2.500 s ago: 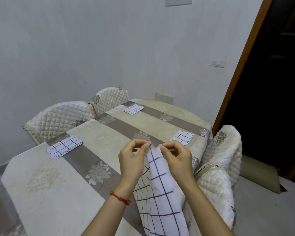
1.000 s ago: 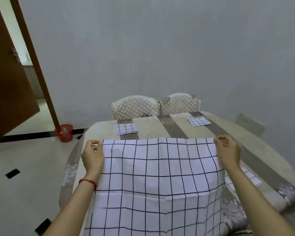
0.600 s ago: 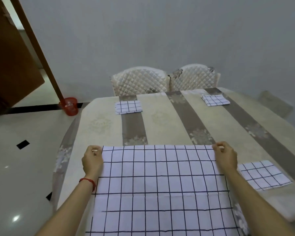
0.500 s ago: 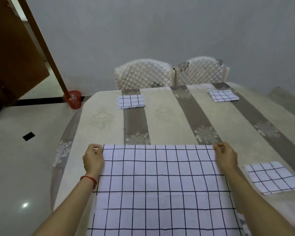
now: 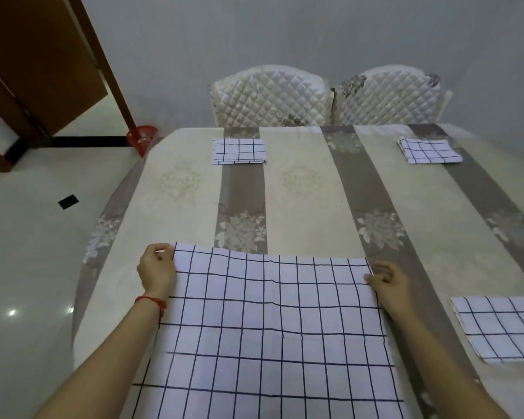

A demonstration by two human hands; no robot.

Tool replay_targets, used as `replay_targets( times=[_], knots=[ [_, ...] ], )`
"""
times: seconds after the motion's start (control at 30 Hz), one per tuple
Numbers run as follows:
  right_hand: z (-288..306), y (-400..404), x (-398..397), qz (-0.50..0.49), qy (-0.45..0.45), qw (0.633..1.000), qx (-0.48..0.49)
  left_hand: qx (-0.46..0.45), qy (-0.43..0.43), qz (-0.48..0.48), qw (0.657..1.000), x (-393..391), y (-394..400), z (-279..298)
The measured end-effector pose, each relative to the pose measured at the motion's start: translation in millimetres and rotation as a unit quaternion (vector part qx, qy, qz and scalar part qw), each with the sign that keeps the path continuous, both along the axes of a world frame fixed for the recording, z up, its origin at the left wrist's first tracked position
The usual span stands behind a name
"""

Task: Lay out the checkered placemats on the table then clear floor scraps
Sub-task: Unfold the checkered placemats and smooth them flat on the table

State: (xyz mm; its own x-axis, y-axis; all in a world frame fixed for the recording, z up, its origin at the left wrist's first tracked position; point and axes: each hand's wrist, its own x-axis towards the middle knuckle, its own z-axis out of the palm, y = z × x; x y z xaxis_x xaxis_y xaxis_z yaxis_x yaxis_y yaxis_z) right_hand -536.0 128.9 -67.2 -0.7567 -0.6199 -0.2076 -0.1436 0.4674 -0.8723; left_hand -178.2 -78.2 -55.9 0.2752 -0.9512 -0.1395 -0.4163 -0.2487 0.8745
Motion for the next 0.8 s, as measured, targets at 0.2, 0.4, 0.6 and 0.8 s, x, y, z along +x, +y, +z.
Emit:
replay_targets(
  times=[0.2, 0.4, 0.6, 0.8],
  knots=[
    [-6.8, -17.1, 3.6, -0.012, 0.000, 1.000, -0.016, 0.052, -0.022, -0.033, 0.998, 18.2, 8.5, -2.5],
    [-21.5, -46.4, -6.2, -0.027, 0.024, 0.999, 0.005, 0.024, -0.031, -0.036, 0.999, 13.5, -17.0, -2.2],
    [-25.9, -78.4, -18.6, -0.030, 0.069, 0.997, 0.020, 0.003, -0.035, -0.028, 0.999, -1.3, -43.6, -8.2],
    [-13.0, -90.6, -9.1, -0.027, 0.225, 0.969, 0.095, -0.010, -0.147, -0.042, 0.988, -0.6, -53.9, -16.5]
  ],
)
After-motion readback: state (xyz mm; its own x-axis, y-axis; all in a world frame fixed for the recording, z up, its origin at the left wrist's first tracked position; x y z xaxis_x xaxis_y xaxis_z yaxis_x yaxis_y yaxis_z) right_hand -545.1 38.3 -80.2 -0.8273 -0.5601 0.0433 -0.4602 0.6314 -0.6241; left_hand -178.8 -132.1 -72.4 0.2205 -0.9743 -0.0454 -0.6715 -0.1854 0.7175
